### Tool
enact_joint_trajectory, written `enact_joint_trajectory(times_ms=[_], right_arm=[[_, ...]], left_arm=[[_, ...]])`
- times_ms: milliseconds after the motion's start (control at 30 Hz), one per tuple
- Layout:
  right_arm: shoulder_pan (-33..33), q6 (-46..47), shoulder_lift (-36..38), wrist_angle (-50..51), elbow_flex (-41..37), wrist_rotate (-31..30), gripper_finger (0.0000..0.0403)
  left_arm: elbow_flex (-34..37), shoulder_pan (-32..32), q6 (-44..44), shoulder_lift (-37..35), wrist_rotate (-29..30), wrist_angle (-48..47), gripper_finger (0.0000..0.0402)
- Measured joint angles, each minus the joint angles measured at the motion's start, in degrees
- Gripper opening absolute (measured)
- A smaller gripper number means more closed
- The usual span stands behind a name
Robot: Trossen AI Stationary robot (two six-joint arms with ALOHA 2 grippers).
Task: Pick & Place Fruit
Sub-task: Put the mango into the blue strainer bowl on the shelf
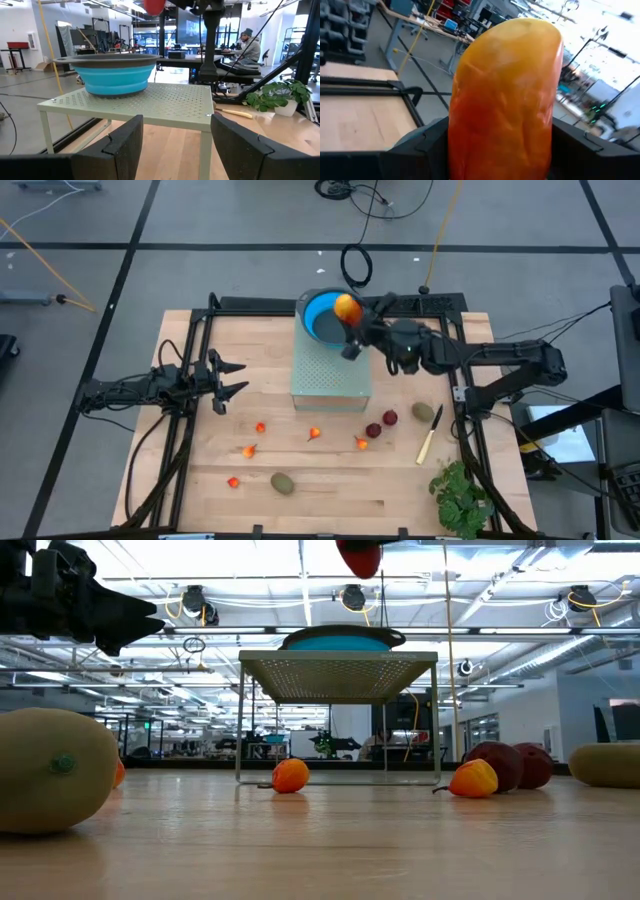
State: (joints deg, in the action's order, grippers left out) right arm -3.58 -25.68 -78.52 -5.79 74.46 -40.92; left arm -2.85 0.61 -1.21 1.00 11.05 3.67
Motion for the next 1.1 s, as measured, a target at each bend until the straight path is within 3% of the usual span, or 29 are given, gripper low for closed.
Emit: enact_joint_trajectory(times_ms=[267, 700, 900, 1100], right_arm=[[-6.44, 9.94, 0.00, 1.46, 0.00, 8.22, 0.0247], [-15.21, 26.05, 0.00, 12.68, 0.02, 27.61, 0.0247], [-18.77, 30.35, -0.02, 14.79, 0.02, 36.19, 0.0247], [-21.29, 31.71, -0.07, 16.57, 1.19, 39.83, 0.0247]], left_arm=[[0.00, 0.02, 0.00, 0.02, 0.00, 0.00, 0.0234], [0.01, 0.01, 0.20, 0.01, 0.00, 0.00, 0.0234], [0.01, 0.01, 0.17, 0.01, 0.00, 0.00, 0.0234], [0.00, 0.02, 0.00, 0.02, 0.00, 0.00, 0.0234]])
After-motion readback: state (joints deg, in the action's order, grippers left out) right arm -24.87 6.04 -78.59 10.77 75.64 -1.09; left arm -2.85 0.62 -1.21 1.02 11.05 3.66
